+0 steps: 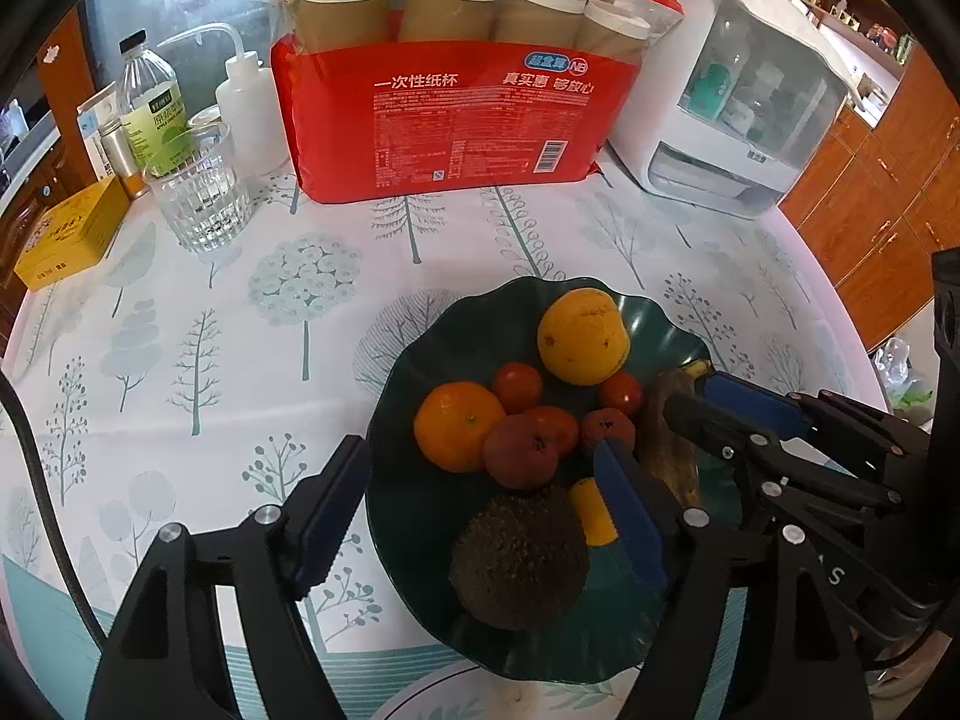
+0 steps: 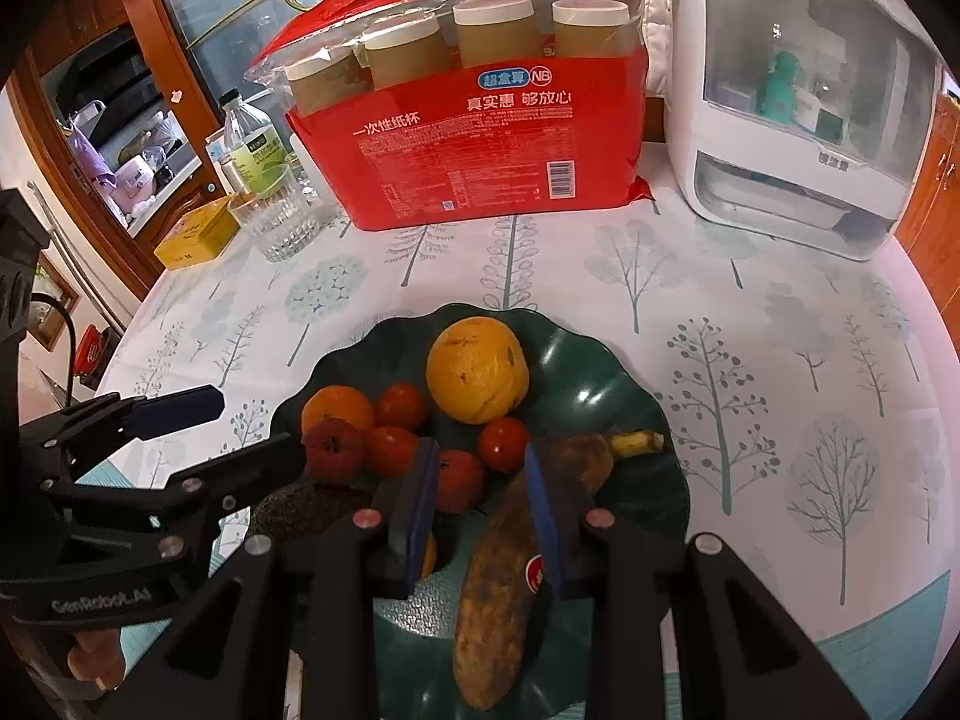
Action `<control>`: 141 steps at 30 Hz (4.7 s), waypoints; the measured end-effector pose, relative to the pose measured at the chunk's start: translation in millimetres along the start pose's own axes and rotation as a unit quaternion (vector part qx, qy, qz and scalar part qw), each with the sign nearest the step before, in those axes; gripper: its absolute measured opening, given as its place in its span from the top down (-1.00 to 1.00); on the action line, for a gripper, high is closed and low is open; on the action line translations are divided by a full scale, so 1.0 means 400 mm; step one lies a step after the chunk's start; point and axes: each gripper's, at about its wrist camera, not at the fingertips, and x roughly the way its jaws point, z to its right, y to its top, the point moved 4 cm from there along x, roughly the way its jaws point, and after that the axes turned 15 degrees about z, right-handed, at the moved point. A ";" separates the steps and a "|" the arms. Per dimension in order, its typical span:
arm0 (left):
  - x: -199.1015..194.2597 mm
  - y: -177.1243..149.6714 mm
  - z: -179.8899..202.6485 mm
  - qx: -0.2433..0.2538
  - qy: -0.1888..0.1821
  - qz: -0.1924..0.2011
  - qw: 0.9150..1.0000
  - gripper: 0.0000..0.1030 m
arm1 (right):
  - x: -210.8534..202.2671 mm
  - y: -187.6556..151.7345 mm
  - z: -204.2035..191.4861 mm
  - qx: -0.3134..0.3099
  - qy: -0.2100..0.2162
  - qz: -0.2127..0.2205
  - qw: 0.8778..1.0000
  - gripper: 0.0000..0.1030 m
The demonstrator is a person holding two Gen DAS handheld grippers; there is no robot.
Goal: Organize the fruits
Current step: 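Lower both fruits onto the green plate and open both grippers, then withdraw both grippers back toward the orange on the placemat, then close the right gripper around the orange, then lift and carry the orange onto the green plate with the right gripper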
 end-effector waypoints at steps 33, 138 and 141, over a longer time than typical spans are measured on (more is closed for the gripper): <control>-0.252 -0.004 -0.011 -0.008 0.007 0.029 1.000 -0.99 | -0.235 -0.011 -0.079 0.019 0.006 0.033 0.999 0.21; -0.442 0.073 0.002 0.063 0.063 0.105 0.990 -0.99 | -0.380 0.112 -0.153 -0.092 -0.073 0.069 0.991 0.24; -0.378 0.102 -0.001 0.046 0.064 0.091 0.993 -0.99 | -0.310 0.108 -0.118 -0.082 -0.074 0.051 0.993 0.24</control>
